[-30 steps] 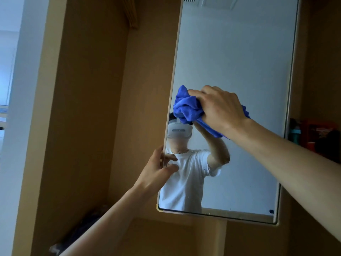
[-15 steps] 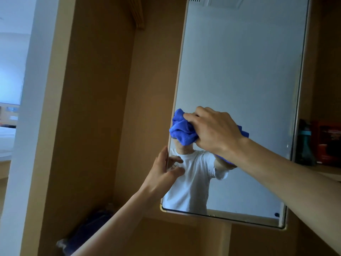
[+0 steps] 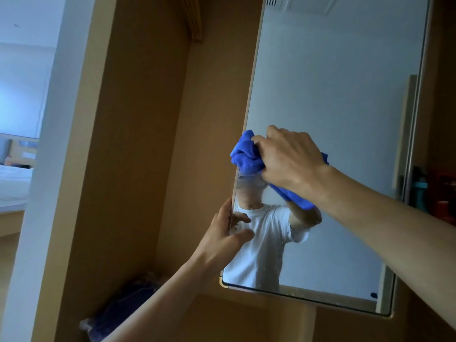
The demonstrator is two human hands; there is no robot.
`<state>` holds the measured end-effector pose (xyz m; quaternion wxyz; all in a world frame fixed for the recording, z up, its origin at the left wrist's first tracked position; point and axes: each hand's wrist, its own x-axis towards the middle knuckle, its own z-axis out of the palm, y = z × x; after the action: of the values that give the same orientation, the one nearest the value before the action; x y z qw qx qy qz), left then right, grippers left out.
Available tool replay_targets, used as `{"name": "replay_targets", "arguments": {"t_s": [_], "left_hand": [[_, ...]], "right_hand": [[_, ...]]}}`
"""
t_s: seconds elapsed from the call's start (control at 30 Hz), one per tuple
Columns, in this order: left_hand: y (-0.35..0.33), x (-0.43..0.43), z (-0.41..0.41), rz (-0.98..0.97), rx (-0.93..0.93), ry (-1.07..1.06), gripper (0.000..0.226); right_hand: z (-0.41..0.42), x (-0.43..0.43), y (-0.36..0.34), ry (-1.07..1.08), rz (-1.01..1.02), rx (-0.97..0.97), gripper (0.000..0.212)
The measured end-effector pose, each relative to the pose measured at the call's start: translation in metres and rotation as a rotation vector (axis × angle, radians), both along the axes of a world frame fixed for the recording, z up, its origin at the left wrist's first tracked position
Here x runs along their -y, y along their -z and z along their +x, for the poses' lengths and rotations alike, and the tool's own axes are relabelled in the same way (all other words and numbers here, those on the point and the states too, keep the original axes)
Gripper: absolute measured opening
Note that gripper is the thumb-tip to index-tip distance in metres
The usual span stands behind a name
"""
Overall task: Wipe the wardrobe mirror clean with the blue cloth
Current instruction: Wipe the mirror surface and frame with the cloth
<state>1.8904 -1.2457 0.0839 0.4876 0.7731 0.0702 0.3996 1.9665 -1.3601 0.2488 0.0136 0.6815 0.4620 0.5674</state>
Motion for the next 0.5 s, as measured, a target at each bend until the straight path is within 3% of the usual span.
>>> {"name": "replay_targets", "arguments": {"t_s": [0.3, 0.5], "left_hand": [[0.002, 0.001, 0.003, -0.036, 0.028, 0.015, 0.066], [0.005, 0.002, 0.002, -0.037, 0.034, -0.001, 0.079]], "right_hand": [[0.0, 0.003, 0.05, 0.046, -0.164, 0.085, 0.03], [0.01, 0.016, 0.039, -0.018, -0.139, -0.009, 0.041]]}}
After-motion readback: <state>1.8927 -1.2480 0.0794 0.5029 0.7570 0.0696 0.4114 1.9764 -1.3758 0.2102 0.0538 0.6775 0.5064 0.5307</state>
